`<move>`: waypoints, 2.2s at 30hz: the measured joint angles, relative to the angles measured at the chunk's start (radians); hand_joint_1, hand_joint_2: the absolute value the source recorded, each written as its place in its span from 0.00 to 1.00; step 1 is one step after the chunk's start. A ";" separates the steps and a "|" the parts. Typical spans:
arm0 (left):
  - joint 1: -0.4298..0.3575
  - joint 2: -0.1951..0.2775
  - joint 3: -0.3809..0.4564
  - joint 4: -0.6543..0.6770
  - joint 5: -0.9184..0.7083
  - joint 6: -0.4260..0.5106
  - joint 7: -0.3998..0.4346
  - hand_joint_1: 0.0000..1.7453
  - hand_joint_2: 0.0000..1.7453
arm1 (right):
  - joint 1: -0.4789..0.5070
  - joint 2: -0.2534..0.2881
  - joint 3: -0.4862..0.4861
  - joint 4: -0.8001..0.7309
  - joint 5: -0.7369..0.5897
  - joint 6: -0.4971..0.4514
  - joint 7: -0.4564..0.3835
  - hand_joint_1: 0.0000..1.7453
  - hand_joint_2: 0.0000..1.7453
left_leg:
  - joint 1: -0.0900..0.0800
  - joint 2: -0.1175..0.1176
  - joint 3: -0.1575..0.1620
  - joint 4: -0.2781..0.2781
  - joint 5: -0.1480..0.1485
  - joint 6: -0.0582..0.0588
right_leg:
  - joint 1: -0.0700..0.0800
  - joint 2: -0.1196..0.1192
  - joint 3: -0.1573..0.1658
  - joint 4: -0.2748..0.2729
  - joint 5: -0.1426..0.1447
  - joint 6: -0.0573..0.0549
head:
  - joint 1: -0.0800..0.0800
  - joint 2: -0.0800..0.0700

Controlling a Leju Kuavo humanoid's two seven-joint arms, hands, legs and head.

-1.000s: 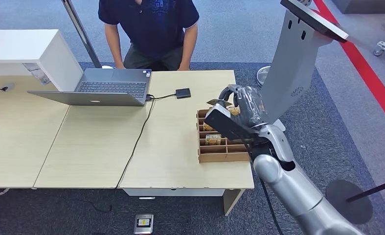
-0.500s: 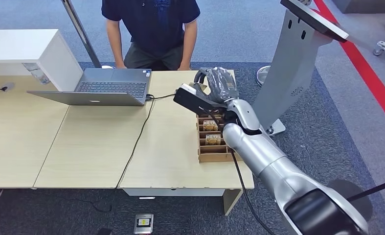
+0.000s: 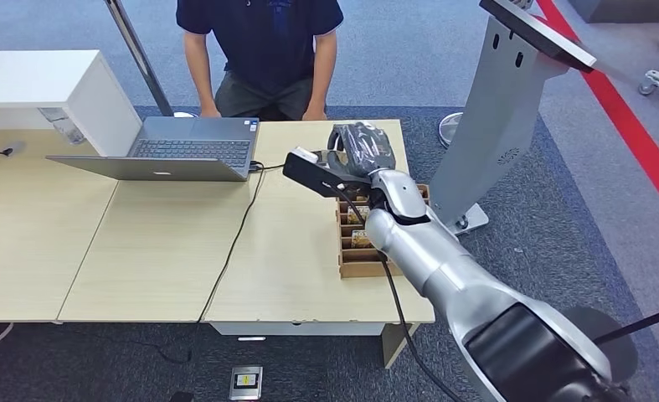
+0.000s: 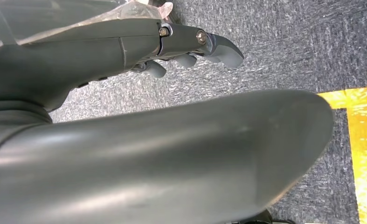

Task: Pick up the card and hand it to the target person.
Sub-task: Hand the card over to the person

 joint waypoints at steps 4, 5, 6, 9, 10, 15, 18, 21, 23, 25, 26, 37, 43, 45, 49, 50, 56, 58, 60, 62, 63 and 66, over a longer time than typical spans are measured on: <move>0.000 -0.001 0.000 0.001 -0.003 0.002 0.000 0.00 0.00 | -0.012 0.009 0.009 0.037 0.002 -0.008 0.000 1.00 1.00 | 0.000 0.000 0.000 0.000 0.000 0.000 | 0.000 0.000 0.000 0.000 0.000 0.000 | 0.000 0.000; 0.000 -0.001 -0.001 0.001 -0.004 0.002 0.000 0.00 0.00 | -0.017 0.010 0.012 0.046 0.002 -0.012 -0.002 1.00 1.00 | 0.000 0.000 0.000 0.000 0.000 0.000 | 0.000 0.000 0.000 0.000 0.000 0.000 | 0.000 0.000; 0.000 -0.001 -0.001 0.001 -0.006 0.002 0.000 0.00 0.00 | -0.023 0.011 0.015 0.056 0.000 -0.016 -0.004 1.00 1.00 | 0.000 0.000 0.000 0.000 0.000 0.000 | 0.000 0.000 -0.001 0.000 0.000 0.000 | 0.000 0.000; 0.000 -0.001 -0.001 0.001 -0.012 0.001 0.000 0.00 0.00 | -0.035 0.012 0.018 0.075 -0.003 -0.038 -0.014 1.00 1.00 | 0.000 0.000 0.000 0.000 0.000 0.000 | 0.000 0.000 -0.001 0.000 0.000 0.000 | 0.000 0.000; 0.000 -0.001 -0.001 0.001 -0.013 0.000 0.000 0.00 0.00 | -0.037 0.012 0.018 0.078 -0.003 -0.049 -0.019 1.00 1.00 | 0.000 0.000 0.000 0.000 0.000 0.000 | 0.000 0.000 -0.001 0.000 0.000 0.000 | 0.000 0.000; 0.000 -0.001 -0.002 0.001 -0.016 -0.004 0.000 0.00 0.00 | -0.046 0.011 0.022 0.093 0.016 -0.124 -0.058 1.00 1.00 | 0.000 0.000 0.000 0.000 0.000 0.000 | 0.000 0.000 -0.001 0.000 0.000 0.000 | 0.000 0.000; -0.001 -0.001 -0.002 0.001 -0.017 -0.004 0.000 0.00 0.00 | -0.049 0.011 0.023 0.095 0.022 -0.154 -0.076 1.00 1.00 | 0.000 0.000 0.000 0.000 0.000 0.000 | 0.000 0.000 -0.001 0.000 0.000 0.000 | 0.000 0.000; -0.001 -0.001 -0.002 0.001 -0.018 -0.004 0.000 0.00 0.00 | -0.053 0.012 0.025 0.095 0.026 -0.171 -0.088 1.00 1.00 | 0.000 0.000 0.000 0.000 0.000 0.000 | 0.000 0.000 -0.001 0.000 0.000 0.000 | 0.000 0.000; -0.001 -0.001 -0.003 0.001 -0.018 -0.004 0.000 0.00 0.00 | -0.055 0.013 0.025 0.095 0.027 -0.174 -0.091 1.00 1.00 | 0.000 0.000 0.000 0.000 0.000 0.000 | 0.000 0.000 -0.001 0.000 0.000 0.000 | 0.000 0.000; -0.001 -0.001 -0.003 0.001 -0.018 -0.004 0.000 0.00 0.00 | -0.057 0.014 0.026 0.095 0.028 -0.176 -0.092 1.00 1.00 | 0.000 0.000 0.000 0.000 0.000 0.000 | 0.000 0.000 -0.001 0.000 0.000 0.000 | 0.000 0.000; -0.002 -0.001 -0.003 0.001 -0.018 -0.004 0.000 0.00 0.00 | -0.058 0.015 0.026 0.095 0.029 -0.177 -0.092 1.00 1.00 | 0.000 0.000 0.000 0.000 0.000 0.000 | 0.000 0.000 -0.001 0.000 0.000 0.000 | 0.000 0.000; -0.002 -0.001 -0.003 0.001 -0.020 -0.004 0.000 0.00 0.00 | -0.060 0.013 0.029 0.095 0.040 -0.194 -0.090 1.00 1.00 | 0.000 0.000 -0.001 0.000 0.000 0.000 | 0.000 0.000 -0.001 0.000 0.000 0.000 | 0.000 0.000; -0.002 -0.001 -0.003 0.001 -0.021 -0.006 0.000 0.00 0.50 | -0.060 0.010 0.029 0.095 0.043 -0.194 -0.087 0.50 1.00 | 0.000 0.000 -0.002 0.000 0.000 0.000 | 0.000 0.000 -0.003 0.000 0.000 0.000 | 0.000 0.000; -0.003 -0.001 -0.004 0.001 -0.022 -0.011 -0.004 0.00 1.00 | -0.061 0.009 0.029 0.095 0.044 -0.194 -0.086 0.00 1.00 | 0.000 0.000 -0.003 0.000 0.000 0.000 | 0.000 0.000 -0.003 0.000 0.000 0.000 | 0.000 0.000; -0.004 -0.001 -0.015 0.001 -0.022 -0.016 -0.010 0.00 0.00 | -0.061 0.009 0.029 0.095 0.044 -0.193 -0.086 0.00 1.00 | 0.000 0.000 -0.003 0.000 0.000 0.000 | 0.000 0.000 -0.004 0.000 0.000 0.000 | 0.000 0.000; -0.005 -0.001 -0.016 0.001 -0.021 -0.016 -0.011 0.00 0.00 | -0.061 0.008 0.029 0.095 0.043 -0.193 -0.087 0.00 1.00 | 0.000 0.000 -0.003 0.000 0.000 0.000 | 0.000 0.000 -0.004 0.000 0.000 0.000 | 0.000 0.000; -0.006 -0.001 -0.017 0.001 -0.019 -0.016 -0.013 0.00 0.00 | -0.061 0.006 0.029 0.094 0.038 -0.192 -0.090 0.00 1.00 | 0.000 0.000 -0.003 0.000 0.000 0.000 | 0.000 0.000 -0.003 0.000 0.001 0.000 | 0.000 0.000; -0.006 -0.001 -0.017 0.001 -0.019 -0.016 -0.013 0.00 0.00 | -0.061 0.005 0.028 0.094 0.035 -0.193 -0.093 0.00 1.00 | 0.000 0.000 -0.003 0.000 0.001 0.000 | 0.000 0.000 -0.003 0.000 0.001 -0.001 | 0.000 0.000; -0.006 -0.001 -0.017 0.001 -0.019 -0.015 -0.013 0.00 0.00 | -0.061 0.003 0.026 0.094 0.026 -0.194 -0.098 0.00 1.00 | 0.000 0.000 -0.002 0.000 0.001 0.000 | 0.000 0.000 -0.003 0.000 0.001 -0.001 | 0.000 0.000; -0.006 -0.001 -0.017 0.001 -0.018 -0.014 -0.013 0.00 0.00 | -0.061 0.000 0.022 0.094 0.009 -0.194 -0.107 0.00 1.00 | 0.000 0.000 -0.002 0.000 0.001 0.000 | 0.000 0.000 -0.003 0.000 0.001 -0.001 | 0.000 0.000; -0.006 -0.001 -0.017 0.001 -0.017 -0.013 -0.014 0.00 0.00 | -0.061 -0.002 0.019 0.092 -0.004 -0.193 -0.114 0.00 1.00 | 0.000 0.000 -0.002 0.000 0.001 0.000 | 0.000 0.000 -0.003 0.000 0.001 -0.001 | 0.000 0.000; -0.004 -0.001 -0.017 0.001 -0.013 -0.006 -0.018 0.00 0.00 | -0.061 -0.012 0.005 0.078 -0.060 -0.177 -0.148 0.00 1.00 | 0.000 0.000 -0.002 0.000 0.001 -0.001 | 0.000 0.000 -0.003 0.000 0.001 -0.001 | 0.000 0.000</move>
